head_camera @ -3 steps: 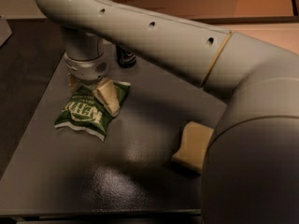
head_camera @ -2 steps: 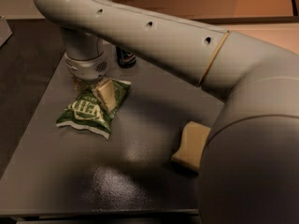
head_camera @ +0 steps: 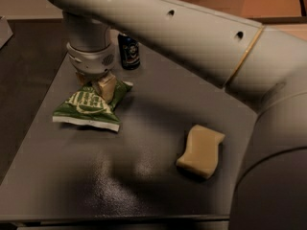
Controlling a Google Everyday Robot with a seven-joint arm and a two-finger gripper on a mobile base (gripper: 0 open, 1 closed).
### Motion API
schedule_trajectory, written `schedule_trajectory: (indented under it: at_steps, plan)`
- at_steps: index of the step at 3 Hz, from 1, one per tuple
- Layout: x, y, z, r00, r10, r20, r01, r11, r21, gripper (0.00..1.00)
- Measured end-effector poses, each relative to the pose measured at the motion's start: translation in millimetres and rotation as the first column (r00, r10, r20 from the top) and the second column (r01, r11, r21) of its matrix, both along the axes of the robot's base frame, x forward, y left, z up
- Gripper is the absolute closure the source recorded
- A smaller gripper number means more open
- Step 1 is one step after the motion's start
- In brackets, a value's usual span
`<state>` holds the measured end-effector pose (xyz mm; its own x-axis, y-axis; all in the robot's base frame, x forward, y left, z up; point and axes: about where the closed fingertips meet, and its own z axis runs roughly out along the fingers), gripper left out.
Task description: Pick green jalapeno chip bag
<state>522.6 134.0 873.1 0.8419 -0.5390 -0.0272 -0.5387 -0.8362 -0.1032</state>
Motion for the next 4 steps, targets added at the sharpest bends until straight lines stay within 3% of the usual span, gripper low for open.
schedule_trajectory:
  at_steps: [1, 4]
  plan:
    - [-11, -3, 28, 0.9997, 0.007, 0.022, -0.008, 0.999, 0.037, 1.0]
    - [-36, 4, 121, 0.9877, 0.08, 0.134, -0.104, 0.978, 0.181, 1.0]
